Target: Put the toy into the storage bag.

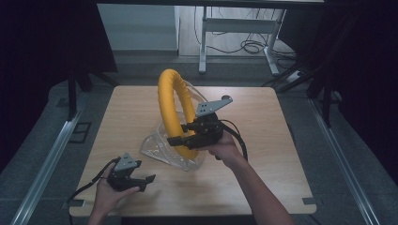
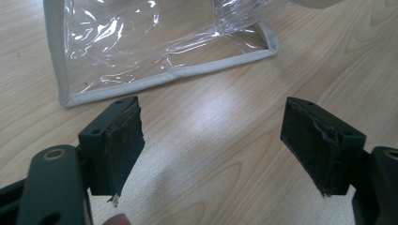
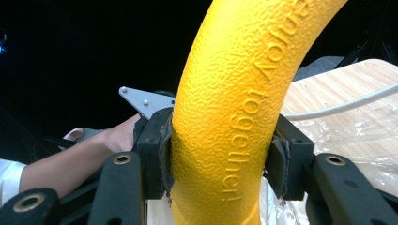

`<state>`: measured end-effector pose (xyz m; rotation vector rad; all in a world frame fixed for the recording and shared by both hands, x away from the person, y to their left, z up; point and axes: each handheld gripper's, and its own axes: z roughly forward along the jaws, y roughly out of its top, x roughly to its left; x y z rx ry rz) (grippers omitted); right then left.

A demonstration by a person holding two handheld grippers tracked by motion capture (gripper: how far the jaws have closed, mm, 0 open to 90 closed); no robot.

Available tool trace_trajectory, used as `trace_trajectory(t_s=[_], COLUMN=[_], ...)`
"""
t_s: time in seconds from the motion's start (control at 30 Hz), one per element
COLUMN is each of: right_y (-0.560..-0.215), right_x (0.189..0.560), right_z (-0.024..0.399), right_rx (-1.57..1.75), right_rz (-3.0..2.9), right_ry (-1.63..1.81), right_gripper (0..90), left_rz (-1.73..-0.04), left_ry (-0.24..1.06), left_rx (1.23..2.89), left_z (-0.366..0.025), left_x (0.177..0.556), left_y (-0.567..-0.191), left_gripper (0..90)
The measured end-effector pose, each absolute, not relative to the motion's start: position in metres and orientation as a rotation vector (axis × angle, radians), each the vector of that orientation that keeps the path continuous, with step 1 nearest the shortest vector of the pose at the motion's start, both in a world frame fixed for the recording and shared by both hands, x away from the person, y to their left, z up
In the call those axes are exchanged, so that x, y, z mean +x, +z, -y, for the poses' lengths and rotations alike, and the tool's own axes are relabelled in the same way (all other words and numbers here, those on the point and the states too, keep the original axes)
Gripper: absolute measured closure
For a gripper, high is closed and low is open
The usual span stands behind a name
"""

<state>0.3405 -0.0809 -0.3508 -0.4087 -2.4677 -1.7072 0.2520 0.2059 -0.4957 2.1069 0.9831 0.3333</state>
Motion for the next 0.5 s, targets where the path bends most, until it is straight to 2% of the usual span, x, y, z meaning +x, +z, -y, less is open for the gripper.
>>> trace_trajectory(t_s=[0.5], right_y=[-0.373], right_x=[0.344], right_z=[0.08], right_rx=[-0.42], right_rz=[2.449], right_ry=[-1.668], right_gripper=[48.3], left_rz=[-0.984], left_ry=[0.333], left_rx=[2.107], left_z=[-0.206], left_x=[0.252], left_y=[-0.496], left_gripper=[21.3])
